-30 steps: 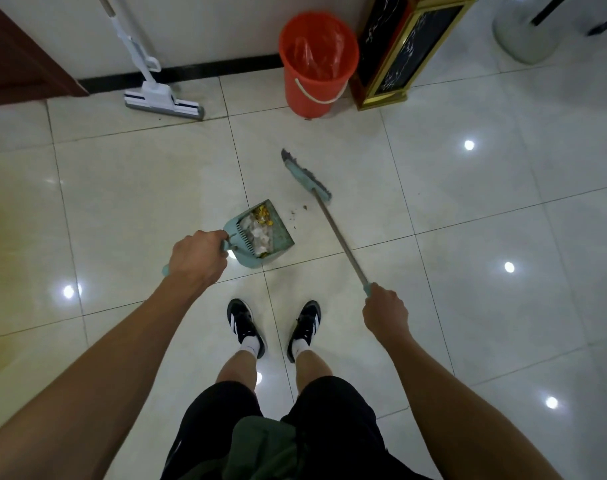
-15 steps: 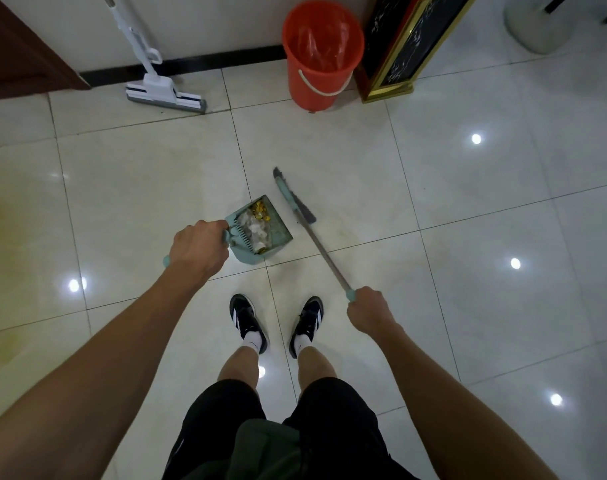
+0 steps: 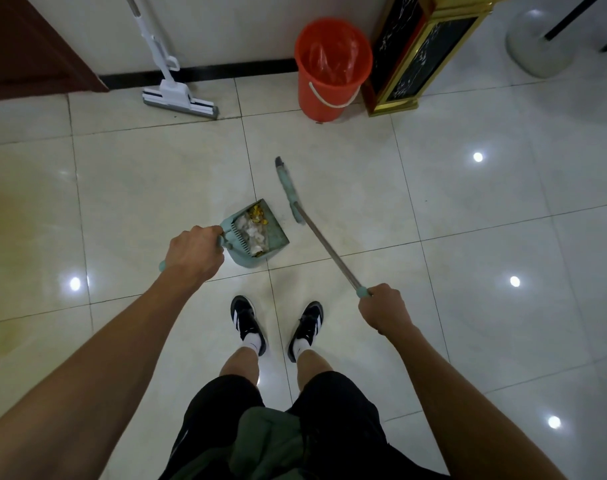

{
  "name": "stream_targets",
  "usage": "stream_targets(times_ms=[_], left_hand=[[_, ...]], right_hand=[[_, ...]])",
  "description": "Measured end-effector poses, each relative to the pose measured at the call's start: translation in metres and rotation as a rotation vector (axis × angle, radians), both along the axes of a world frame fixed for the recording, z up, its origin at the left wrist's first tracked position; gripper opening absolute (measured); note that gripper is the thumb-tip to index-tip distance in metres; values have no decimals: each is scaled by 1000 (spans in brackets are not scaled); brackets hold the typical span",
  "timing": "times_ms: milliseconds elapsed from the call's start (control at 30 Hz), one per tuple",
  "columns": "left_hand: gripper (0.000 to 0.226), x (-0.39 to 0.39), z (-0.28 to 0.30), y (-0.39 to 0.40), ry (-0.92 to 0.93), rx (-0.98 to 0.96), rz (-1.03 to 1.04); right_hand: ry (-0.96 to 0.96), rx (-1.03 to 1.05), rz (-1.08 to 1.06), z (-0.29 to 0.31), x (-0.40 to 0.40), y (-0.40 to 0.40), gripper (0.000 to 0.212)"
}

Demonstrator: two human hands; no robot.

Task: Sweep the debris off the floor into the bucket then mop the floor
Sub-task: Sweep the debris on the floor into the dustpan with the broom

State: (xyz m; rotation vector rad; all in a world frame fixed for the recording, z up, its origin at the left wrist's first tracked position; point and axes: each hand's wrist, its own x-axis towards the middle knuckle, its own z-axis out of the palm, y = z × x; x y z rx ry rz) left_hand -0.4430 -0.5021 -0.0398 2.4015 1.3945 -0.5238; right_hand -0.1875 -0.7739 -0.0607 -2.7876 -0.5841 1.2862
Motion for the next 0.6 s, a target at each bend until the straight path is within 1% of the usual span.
stream_targets(times_ms=[133, 200, 333, 367, 433, 500, 600], left_hand=[[16, -12, 0, 7, 15, 20, 6], [15, -15, -2, 9, 16, 22, 5], [15, -13, -5, 8, 22, 29, -29], [15, -12, -6, 7, 25, 29, -38], [15, -12, -6, 7, 30, 27, -49], [15, -13, -4, 9, 34, 26, -52], [15, -19, 1, 14, 17, 28, -31]], right_hand=[[-105, -17, 123, -8, -8, 2, 23], [-119, -27, 179, -12, -14, 6, 21], [-5, -60, 249, -21, -26, 14, 26], [34, -65, 249, -22, -30, 16, 24], [108, -54, 214, -22, -36, 16, 11], [167, -3, 95, -20, -40, 11, 16], [189, 48, -58, -12, -38, 3, 24]])
